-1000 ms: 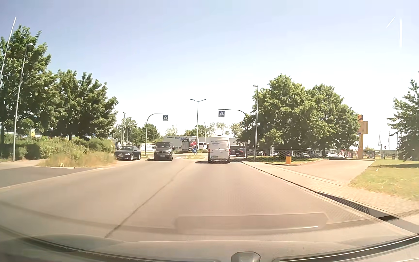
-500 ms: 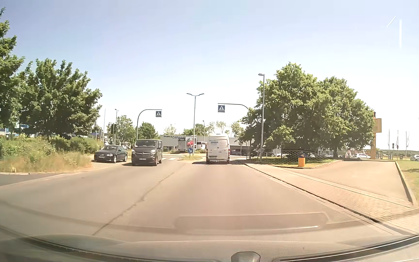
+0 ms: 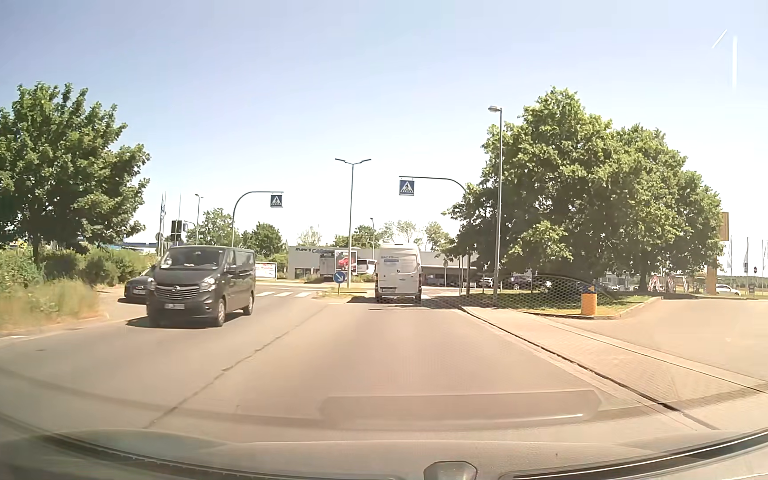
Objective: Follow the waypoints while adhering to traffic rules and regulations
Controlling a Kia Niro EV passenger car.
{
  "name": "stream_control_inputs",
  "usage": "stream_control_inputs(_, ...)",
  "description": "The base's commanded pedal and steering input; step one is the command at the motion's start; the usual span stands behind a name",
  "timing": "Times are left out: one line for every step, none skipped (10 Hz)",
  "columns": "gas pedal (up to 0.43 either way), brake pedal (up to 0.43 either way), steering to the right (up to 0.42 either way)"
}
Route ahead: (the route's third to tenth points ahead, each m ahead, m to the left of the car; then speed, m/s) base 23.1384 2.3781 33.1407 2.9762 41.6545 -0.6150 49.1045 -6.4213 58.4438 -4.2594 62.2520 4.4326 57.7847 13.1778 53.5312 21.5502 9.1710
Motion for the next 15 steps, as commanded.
stream_control_inputs(0.0,0.116,-0.001)
stream_control_inputs(0.0,0.146,-0.001)
stream_control_inputs(0.0,0.159,-0.001)
stream_control_inputs(0.0,0.165,-0.001)
stream_control_inputs(0.0,0.165,-0.001)
stream_control_inputs(0.0,0.165,-0.001)
stream_control_inputs(0.0,0.171,-0.001)
stream_control_inputs(0.0,0.171,-0.002)
stream_control_inputs(0.0,0.171,-0.002)
stream_control_inputs(0.0,0.177,-0.003)
stream_control_inputs(0.0,0.177,-0.003)
stream_control_inputs(0.0,0.177,-0.003)
stream_control_inputs(0.0,0.177,-0.003)
stream_control_inputs(0.0,0.177,-0.003)
stream_control_inputs(0.0,0.177,-0.003)
